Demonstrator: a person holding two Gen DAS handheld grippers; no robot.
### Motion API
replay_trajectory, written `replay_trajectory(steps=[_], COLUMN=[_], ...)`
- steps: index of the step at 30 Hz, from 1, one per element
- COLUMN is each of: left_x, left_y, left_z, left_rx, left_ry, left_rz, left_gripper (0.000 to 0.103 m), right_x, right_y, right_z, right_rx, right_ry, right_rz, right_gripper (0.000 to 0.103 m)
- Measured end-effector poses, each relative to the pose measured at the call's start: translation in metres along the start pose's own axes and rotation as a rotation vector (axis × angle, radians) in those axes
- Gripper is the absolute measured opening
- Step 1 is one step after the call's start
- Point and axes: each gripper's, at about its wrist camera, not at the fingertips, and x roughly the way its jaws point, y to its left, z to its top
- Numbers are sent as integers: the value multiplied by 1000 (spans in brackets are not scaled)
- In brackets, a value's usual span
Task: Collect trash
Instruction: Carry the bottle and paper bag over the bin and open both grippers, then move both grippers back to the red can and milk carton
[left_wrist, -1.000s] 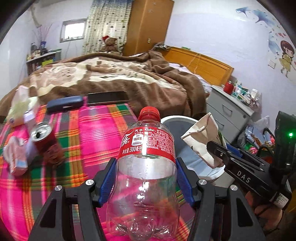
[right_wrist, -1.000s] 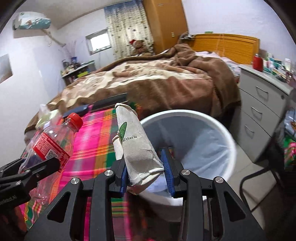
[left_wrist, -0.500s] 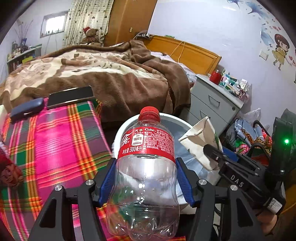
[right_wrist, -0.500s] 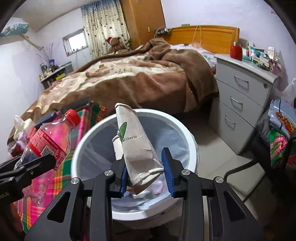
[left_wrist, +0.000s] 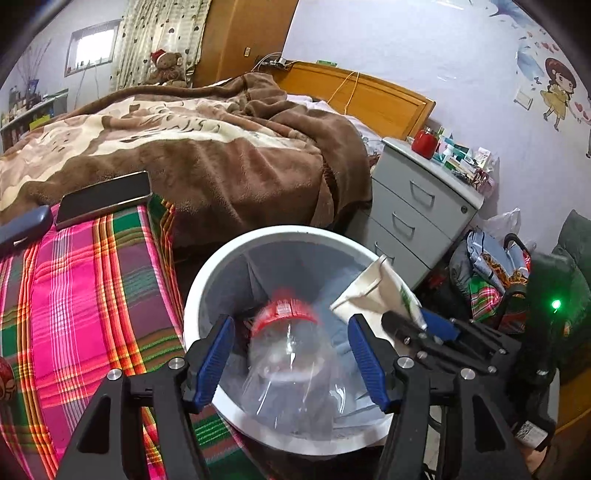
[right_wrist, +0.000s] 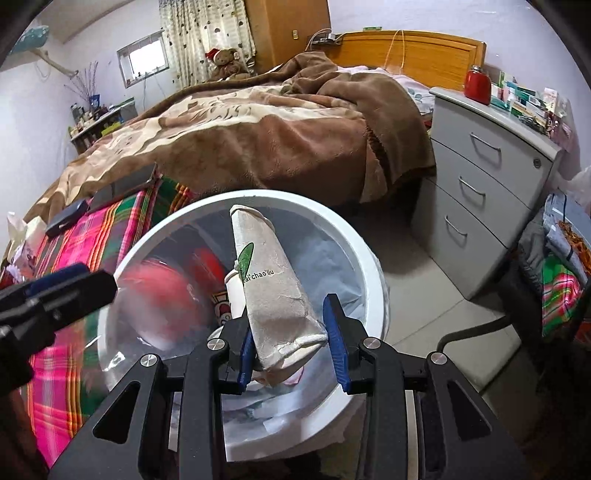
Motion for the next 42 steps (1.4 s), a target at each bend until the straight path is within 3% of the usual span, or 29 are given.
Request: replay_trajectory(steps=[2,4,28,42], left_x=[-2,-6,-81,-129], left_y=[0,0,37,77], left_z=[0,-1,-38,-68], left_rx=[-3,2,-51,-130], left_ry=[1,-7,-79,-134], left_rz=[1,12,121,216], left_gripper=[66,66,66,66], right_x=[-2,-8,-36,-45], right_y=[-1,-2,45,94], right_z=[1,1,-2,-11], right_rx=[6,17,-26,-90], right_ry=[-17,-31,-97,-112], right_rz=[-16,-5,79,185], right_gripper=[55,59,59,59])
